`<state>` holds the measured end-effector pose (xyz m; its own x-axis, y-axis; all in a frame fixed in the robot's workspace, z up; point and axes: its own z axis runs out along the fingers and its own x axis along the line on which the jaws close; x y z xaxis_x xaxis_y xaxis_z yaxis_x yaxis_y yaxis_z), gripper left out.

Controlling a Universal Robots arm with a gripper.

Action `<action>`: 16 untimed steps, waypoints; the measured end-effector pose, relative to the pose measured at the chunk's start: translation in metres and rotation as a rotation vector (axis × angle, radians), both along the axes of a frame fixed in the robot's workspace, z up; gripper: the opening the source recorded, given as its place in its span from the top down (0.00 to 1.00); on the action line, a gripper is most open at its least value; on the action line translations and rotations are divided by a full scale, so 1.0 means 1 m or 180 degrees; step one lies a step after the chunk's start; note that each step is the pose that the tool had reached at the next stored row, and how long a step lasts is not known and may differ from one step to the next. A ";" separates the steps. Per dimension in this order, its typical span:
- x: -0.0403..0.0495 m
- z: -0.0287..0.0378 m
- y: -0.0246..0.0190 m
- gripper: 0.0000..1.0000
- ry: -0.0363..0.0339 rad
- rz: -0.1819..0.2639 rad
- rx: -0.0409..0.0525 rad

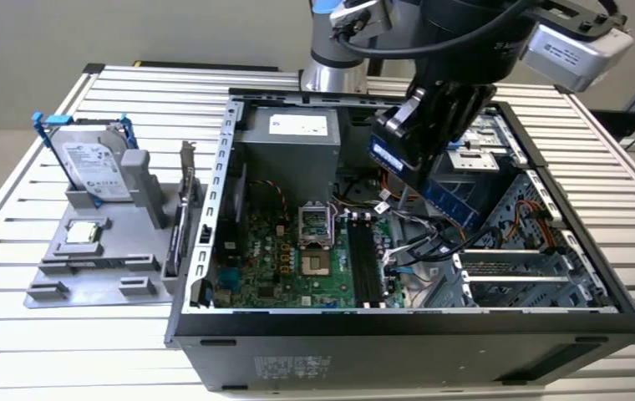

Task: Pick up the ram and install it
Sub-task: 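Insert the ram into the slot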

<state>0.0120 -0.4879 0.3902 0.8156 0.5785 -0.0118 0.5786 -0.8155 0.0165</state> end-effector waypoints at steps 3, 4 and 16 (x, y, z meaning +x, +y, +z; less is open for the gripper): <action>0.0000 0.0000 0.0000 1.00 0.0000 -0.0081 0.0000; 0.0000 0.0000 0.0000 1.00 0.0000 -0.0110 0.0000; 0.0000 0.0000 0.0000 1.00 0.0000 -0.0445 0.0000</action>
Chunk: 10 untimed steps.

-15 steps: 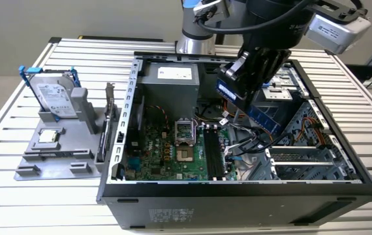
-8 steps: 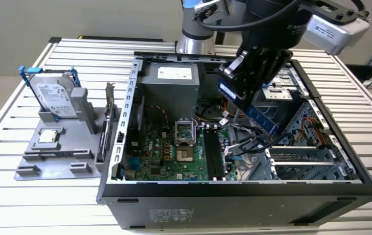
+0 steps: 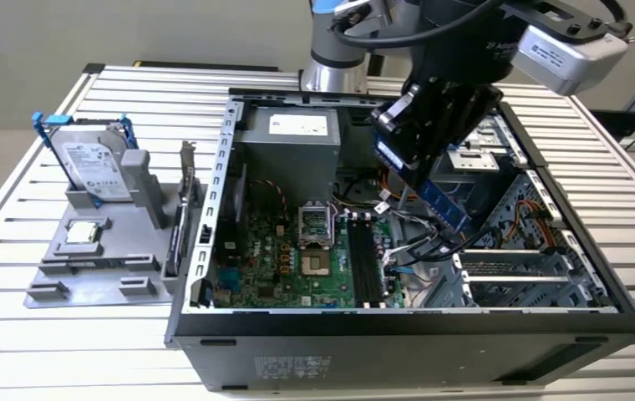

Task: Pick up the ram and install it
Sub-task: 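Insert the ram into the slot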

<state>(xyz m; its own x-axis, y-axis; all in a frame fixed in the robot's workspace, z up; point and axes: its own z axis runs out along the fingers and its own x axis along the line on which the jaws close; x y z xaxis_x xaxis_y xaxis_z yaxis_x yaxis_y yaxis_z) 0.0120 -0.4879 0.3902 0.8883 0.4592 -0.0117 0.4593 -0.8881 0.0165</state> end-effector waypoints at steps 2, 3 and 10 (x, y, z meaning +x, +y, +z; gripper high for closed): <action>0.0000 -0.0001 0.0000 1.00 0.0000 -0.0054 0.0001; 0.0000 -0.0001 0.0000 1.00 0.0000 -0.0082 0.0001; 0.0000 0.0000 0.0000 1.00 0.0000 -0.0279 0.0000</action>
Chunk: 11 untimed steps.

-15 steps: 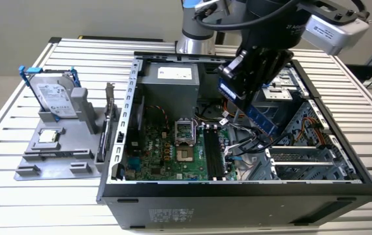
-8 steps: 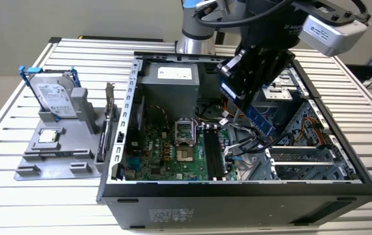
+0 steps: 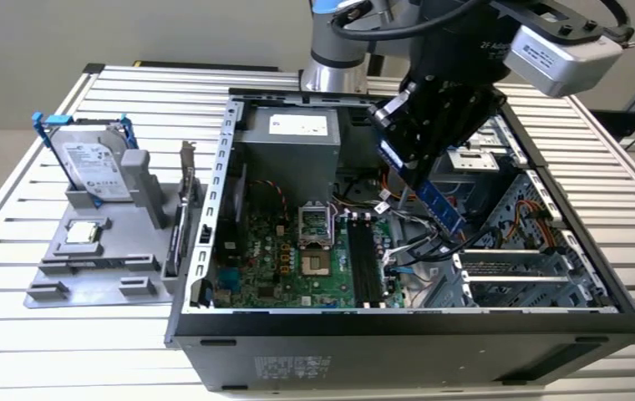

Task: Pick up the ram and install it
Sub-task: 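Insert the ram into the slot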

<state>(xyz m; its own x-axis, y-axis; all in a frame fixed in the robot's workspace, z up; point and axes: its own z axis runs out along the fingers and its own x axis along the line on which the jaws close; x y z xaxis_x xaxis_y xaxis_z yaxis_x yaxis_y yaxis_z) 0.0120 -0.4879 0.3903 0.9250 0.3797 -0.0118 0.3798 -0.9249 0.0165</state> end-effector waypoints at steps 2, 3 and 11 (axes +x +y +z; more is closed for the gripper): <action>0.0000 0.0000 0.0000 1.00 0.0000 -0.0055 0.0000; 0.0000 0.0000 0.0000 1.00 0.0000 -0.0084 0.0000; 0.0000 -0.0001 0.0000 1.00 0.0000 -0.0317 0.0000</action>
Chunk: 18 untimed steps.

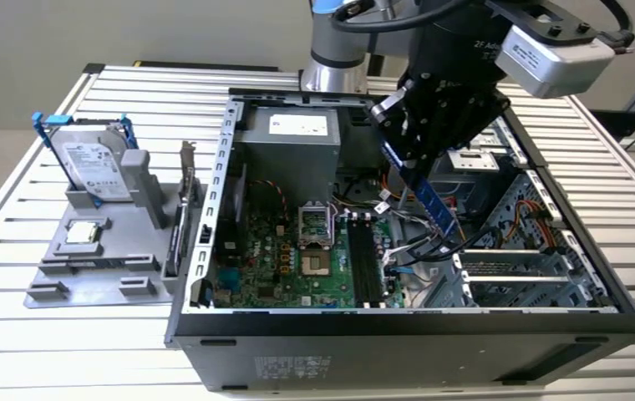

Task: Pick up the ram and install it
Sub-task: 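Insert the ram into the slot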

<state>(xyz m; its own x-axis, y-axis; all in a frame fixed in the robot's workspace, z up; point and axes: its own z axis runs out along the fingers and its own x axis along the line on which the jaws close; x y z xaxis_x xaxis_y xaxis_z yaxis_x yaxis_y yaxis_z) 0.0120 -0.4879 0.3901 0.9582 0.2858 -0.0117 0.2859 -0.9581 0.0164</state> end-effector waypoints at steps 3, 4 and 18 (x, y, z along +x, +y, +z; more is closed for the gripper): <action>0.0000 0.0000 0.0000 1.00 0.0000 -0.0087 0.0000; 0.0000 0.0001 0.0000 1.00 0.0000 -0.0115 -0.0001; 0.0000 0.0000 0.0000 1.00 0.0000 -0.0541 0.0000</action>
